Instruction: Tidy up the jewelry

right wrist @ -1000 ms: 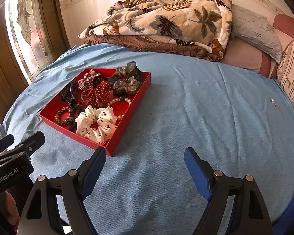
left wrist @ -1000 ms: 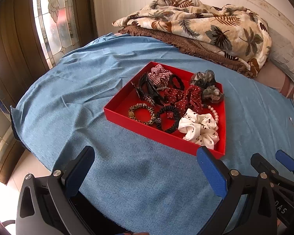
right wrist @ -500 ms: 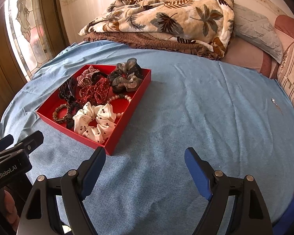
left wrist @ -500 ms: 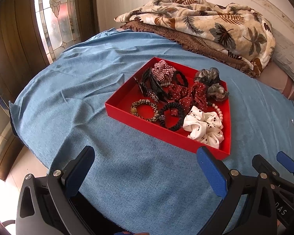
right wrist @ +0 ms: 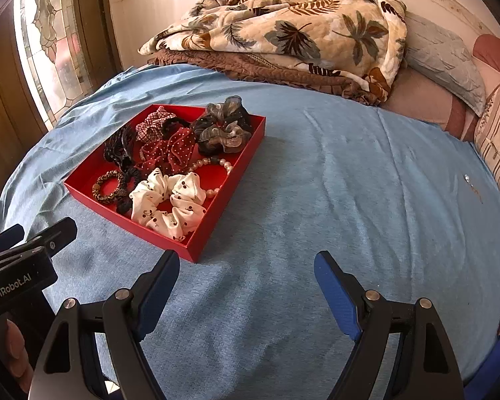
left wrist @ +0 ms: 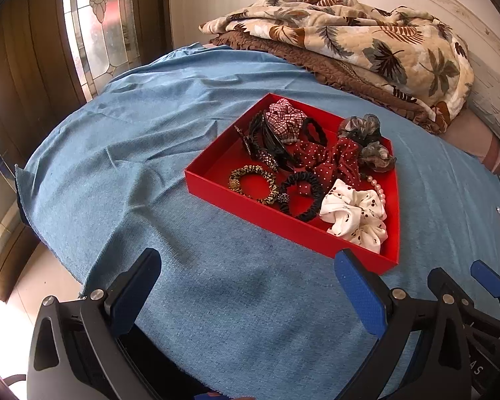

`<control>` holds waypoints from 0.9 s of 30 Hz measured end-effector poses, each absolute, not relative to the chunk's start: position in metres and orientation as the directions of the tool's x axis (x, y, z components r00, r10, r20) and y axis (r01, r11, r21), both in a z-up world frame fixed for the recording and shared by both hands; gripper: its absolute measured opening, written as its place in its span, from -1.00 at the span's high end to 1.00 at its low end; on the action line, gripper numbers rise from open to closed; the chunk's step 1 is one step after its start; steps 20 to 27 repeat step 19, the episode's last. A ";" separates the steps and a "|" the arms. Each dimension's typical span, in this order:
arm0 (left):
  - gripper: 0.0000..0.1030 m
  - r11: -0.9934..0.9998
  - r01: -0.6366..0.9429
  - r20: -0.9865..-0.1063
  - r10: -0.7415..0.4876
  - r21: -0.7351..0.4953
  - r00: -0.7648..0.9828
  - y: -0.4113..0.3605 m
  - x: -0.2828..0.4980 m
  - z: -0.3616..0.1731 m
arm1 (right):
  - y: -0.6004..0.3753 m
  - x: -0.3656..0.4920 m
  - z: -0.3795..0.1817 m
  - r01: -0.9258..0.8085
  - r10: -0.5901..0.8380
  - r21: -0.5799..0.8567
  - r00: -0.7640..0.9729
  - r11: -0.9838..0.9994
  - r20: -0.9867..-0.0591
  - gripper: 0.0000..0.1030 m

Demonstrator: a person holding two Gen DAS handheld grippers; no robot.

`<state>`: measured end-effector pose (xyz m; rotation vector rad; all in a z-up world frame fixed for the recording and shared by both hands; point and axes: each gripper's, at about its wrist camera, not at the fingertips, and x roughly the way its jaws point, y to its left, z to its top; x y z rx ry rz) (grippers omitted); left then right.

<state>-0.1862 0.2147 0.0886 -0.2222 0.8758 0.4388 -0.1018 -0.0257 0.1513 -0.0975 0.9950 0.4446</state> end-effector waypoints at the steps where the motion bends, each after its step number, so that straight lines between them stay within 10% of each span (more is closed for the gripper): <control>1: -1.00 0.888 -0.460 -0.781 0.280 -0.010 0.559 0.215 -0.187 0.089 | -0.025 -0.102 0.151 -0.406 0.317 0.119 0.463 0.906 -0.828 -0.69; 27: -1.00 0.885 -0.465 -0.760 0.322 0.029 0.565 0.210 -0.182 0.100 | -0.031 -0.104 0.153 -0.404 0.337 0.142 0.467 0.904 -0.817 -0.69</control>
